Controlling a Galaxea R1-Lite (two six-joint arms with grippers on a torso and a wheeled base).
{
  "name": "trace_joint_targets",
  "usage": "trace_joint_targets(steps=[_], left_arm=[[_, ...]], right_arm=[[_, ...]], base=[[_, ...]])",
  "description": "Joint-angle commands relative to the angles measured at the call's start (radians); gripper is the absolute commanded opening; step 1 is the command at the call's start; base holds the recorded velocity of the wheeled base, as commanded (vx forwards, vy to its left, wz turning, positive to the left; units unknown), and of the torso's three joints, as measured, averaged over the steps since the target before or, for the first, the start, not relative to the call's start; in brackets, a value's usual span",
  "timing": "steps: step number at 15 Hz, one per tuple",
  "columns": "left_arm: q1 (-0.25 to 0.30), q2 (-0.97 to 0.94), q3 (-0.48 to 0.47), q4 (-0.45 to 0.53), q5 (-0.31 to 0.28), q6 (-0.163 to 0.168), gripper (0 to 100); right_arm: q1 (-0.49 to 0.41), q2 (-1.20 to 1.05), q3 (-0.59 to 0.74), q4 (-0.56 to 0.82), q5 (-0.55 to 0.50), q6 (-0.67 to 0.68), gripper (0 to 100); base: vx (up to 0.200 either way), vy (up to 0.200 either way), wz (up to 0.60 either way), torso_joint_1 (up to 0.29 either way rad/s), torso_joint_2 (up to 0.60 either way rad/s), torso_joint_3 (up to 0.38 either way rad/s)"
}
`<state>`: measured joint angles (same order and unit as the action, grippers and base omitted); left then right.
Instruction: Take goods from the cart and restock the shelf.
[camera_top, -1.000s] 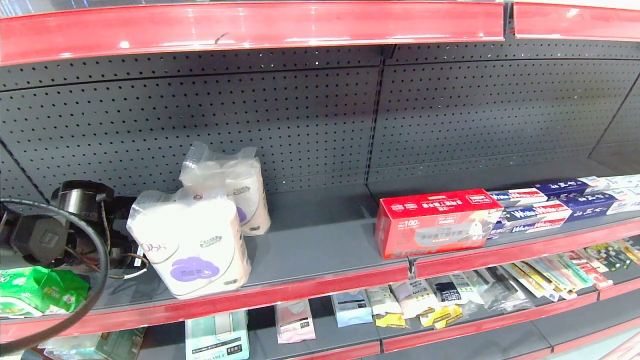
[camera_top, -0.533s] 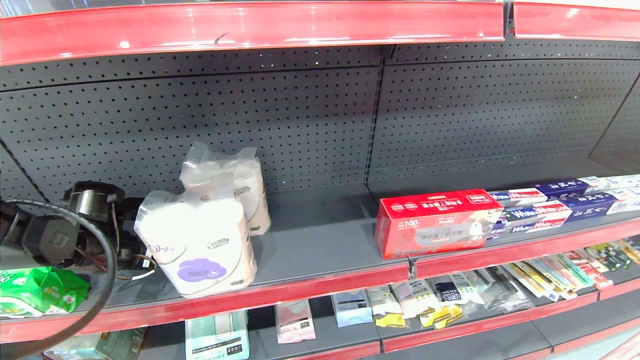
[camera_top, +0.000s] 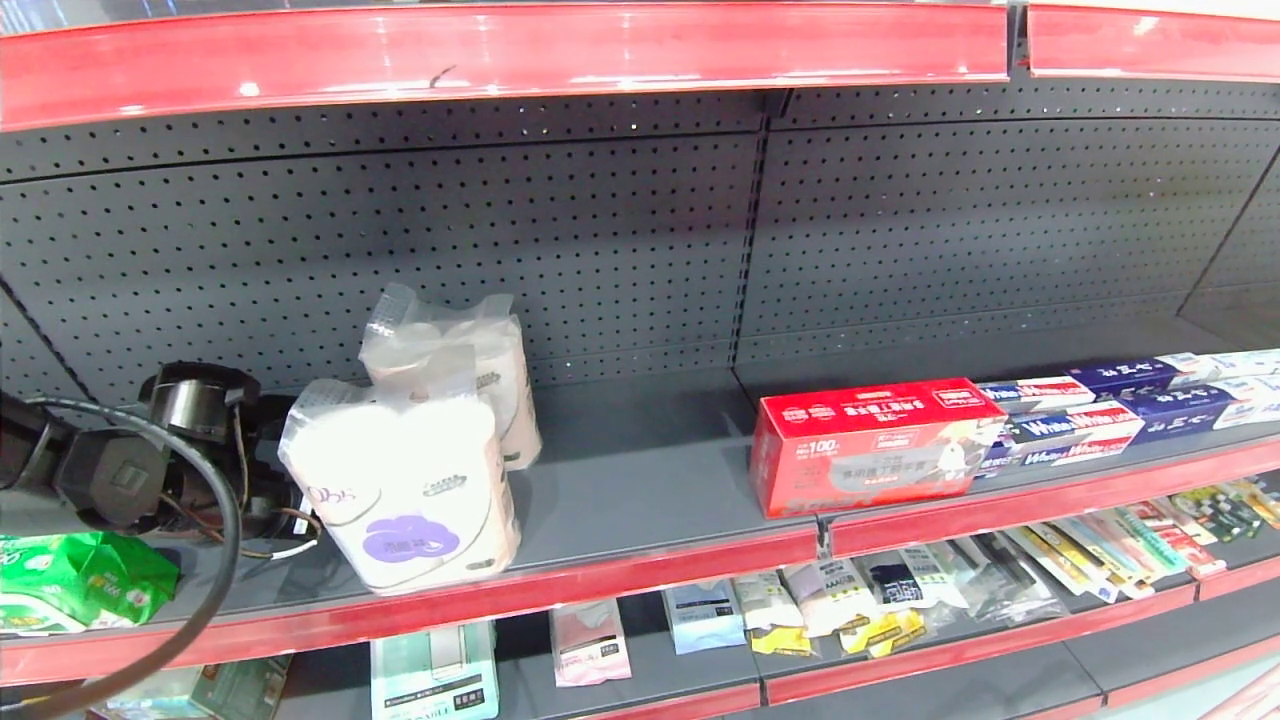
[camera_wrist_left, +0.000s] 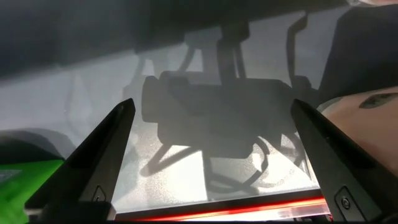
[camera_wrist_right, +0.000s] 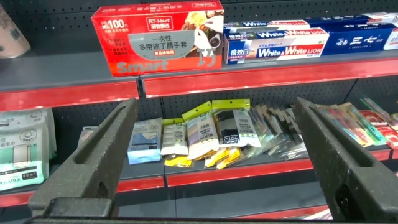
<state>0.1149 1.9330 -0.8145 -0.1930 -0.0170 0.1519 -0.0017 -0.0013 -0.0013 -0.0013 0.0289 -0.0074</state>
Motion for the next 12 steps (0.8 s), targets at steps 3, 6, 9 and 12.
trace_joint_targets(steps=[3, 6, 9, 12], left_arm=[[-0.009, 0.004, -0.008, 0.004, 0.000, 0.000, 100], [-0.018, 0.008, -0.012, 0.006, 0.000, -0.002, 100], [-0.026, 0.011, -0.014, 0.007, 0.000, -0.002, 100], [-0.034, 0.014, -0.012, 0.007, 0.000, -0.002, 100]], right_arm=[[0.000, 0.001, 0.001, 0.000, 0.000, 0.000, 100], [0.000, 0.001, 0.000, 0.000, 0.000, 0.000, 100], [0.000, 0.001, 0.000, 0.000, 0.000, 0.000, 100], [0.000, 0.001, 0.000, 0.000, 0.000, 0.000, 100]], base=[[0.000, 0.000, 0.00, 0.000, 0.00, 0.000], [0.000, 0.000, 0.00, 0.000, 0.00, 0.000], [0.000, 0.000, 0.00, 0.000, 0.00, 0.000], [0.000, 0.000, 0.00, 0.000, 0.00, 0.000]])
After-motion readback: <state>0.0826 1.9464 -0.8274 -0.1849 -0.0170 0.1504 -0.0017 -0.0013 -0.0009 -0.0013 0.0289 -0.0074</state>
